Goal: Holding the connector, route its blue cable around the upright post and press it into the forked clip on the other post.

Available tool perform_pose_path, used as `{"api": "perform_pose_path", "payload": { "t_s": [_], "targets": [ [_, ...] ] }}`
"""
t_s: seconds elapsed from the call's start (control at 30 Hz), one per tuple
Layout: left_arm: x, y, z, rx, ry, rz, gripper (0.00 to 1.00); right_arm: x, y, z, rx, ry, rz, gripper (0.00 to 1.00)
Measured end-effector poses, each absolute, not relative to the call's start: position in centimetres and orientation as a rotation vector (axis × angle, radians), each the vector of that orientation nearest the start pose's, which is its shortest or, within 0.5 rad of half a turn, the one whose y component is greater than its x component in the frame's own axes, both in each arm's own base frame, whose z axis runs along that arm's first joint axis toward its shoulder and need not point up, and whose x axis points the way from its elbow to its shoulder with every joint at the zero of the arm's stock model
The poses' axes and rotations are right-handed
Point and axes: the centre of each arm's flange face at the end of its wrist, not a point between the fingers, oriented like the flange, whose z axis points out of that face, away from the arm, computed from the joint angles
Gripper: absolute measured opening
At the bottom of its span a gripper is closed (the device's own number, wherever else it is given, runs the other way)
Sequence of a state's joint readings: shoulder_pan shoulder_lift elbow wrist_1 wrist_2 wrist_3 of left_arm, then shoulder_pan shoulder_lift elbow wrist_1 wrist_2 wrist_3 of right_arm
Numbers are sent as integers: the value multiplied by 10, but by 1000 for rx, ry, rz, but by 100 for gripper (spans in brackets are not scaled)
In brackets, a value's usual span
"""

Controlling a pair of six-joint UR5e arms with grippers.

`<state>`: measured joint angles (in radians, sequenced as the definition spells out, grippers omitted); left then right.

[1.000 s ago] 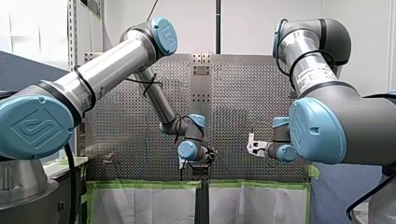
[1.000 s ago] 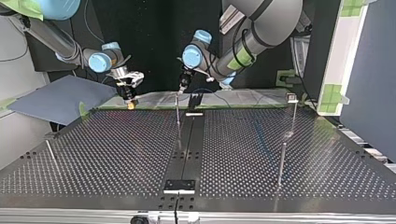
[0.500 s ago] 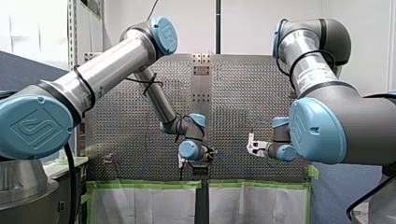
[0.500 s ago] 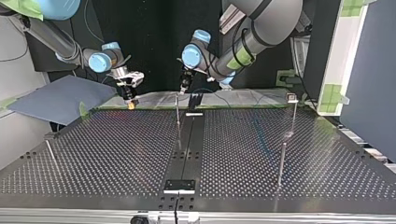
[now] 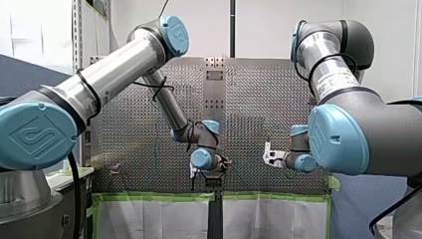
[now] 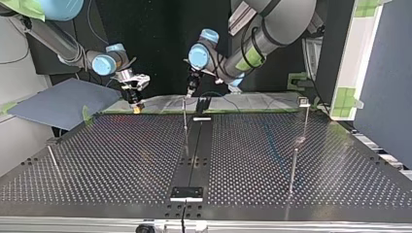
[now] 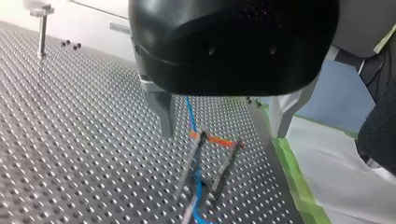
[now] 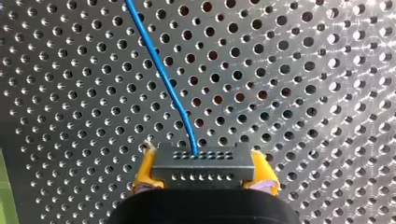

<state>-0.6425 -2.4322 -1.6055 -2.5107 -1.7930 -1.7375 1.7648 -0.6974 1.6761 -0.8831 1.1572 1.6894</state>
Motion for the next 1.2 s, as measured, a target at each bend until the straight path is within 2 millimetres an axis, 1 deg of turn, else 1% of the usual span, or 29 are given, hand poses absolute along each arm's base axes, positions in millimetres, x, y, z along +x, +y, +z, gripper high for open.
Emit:
{"api": "perform_pose_path", "payload": {
  "t_s": [0.2, 0.43, 0.73, 1.2],
  "targets": [
    [426, -473, 29, 290, 1778, -367, 100, 292, -580, 2, 1693, -1057, 1681, 0],
    [410, -472, 49, 254, 1737, -406, 100, 292, -579, 2, 1695, -1060, 1680, 0],
    [395, -458, 71, 189, 1733, -455, 100, 295, -578, 1, 1702, -1062, 1681, 0],
    [362, -434, 100, 189, 1730, -461, 100, 297, -576, 1, 1709, -1061, 1688, 0]
  ]
}}
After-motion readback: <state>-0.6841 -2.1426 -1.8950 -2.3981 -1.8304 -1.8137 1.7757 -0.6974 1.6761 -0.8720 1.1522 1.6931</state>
